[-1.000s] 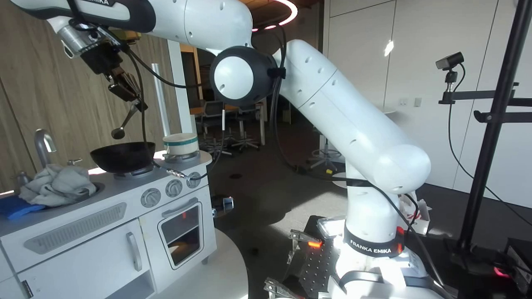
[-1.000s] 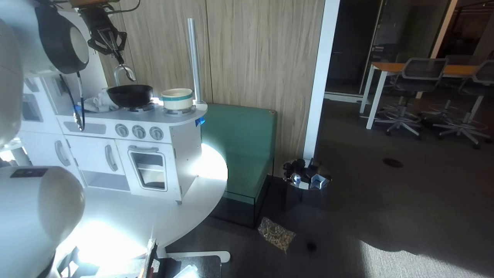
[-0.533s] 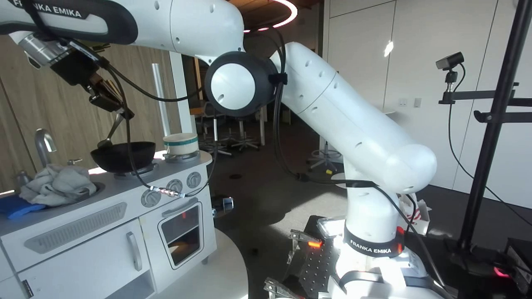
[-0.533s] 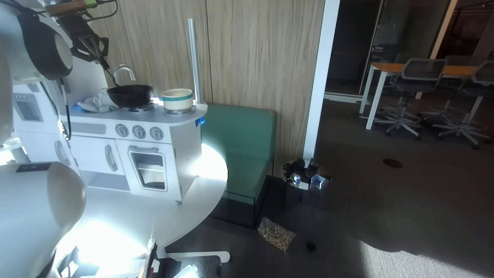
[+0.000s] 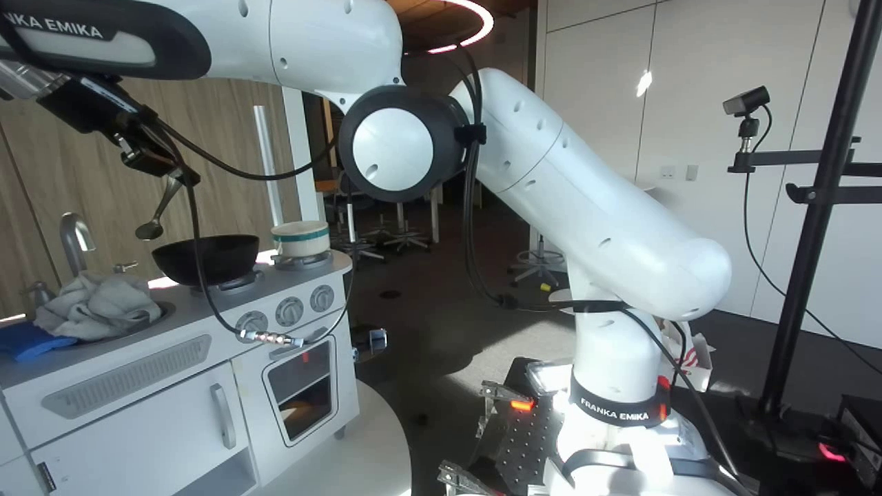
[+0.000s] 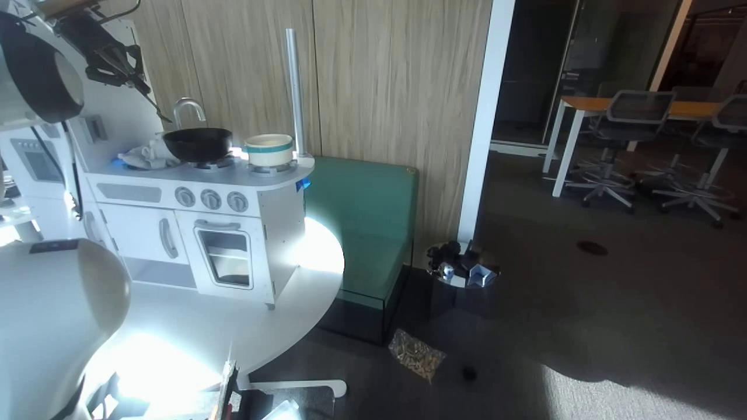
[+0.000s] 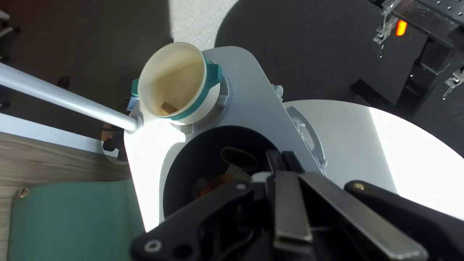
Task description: Pick the silver serving spoon from the sink and mix the contents of the black bowl
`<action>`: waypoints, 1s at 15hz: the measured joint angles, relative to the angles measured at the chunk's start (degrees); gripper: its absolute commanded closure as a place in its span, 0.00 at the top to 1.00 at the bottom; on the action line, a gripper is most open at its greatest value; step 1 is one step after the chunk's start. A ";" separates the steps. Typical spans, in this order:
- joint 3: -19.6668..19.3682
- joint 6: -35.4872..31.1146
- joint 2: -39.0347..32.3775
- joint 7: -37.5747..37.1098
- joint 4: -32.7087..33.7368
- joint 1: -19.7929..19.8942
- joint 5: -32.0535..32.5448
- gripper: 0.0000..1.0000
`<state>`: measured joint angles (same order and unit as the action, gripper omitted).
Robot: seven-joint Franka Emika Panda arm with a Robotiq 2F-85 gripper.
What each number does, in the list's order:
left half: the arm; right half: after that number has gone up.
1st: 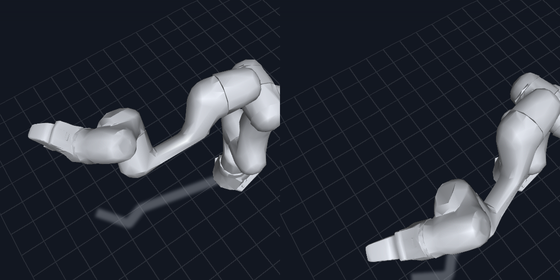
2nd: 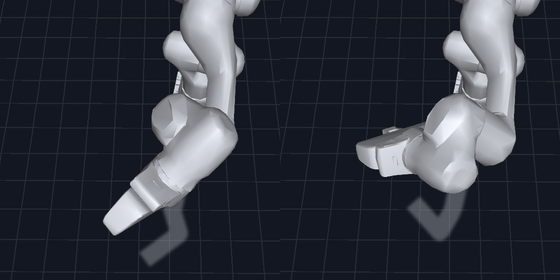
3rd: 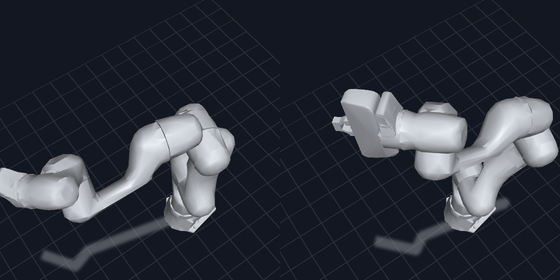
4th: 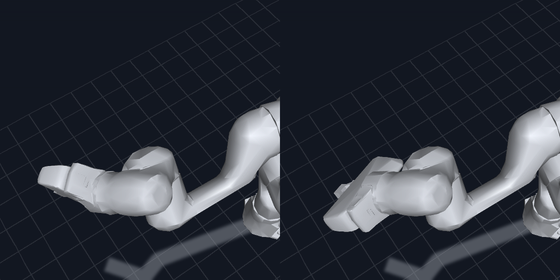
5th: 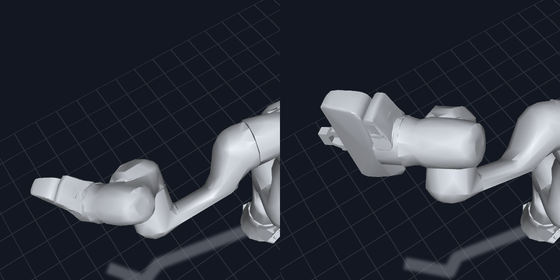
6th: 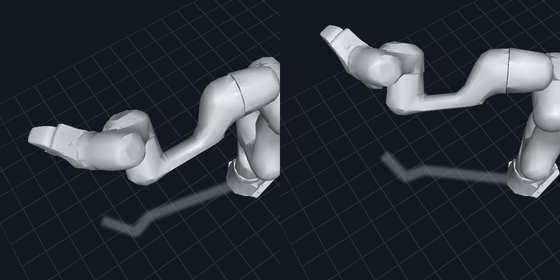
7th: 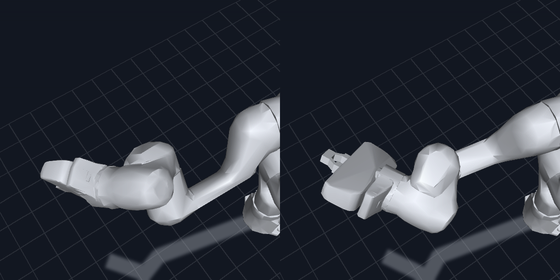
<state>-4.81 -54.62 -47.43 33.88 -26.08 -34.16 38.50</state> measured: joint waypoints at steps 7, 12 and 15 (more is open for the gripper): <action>1.78 -10.93 2.13 1.25 -0.03 0.14 -3.73 0.01; 3.00 -12.91 1.43 2.62 -0.31 5.76 -12.08 0.01; 3.91 -12.91 -0.61 4.17 -0.33 8.51 -15.73 0.01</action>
<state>-0.90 -67.53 -48.04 38.06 -26.42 -25.65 22.76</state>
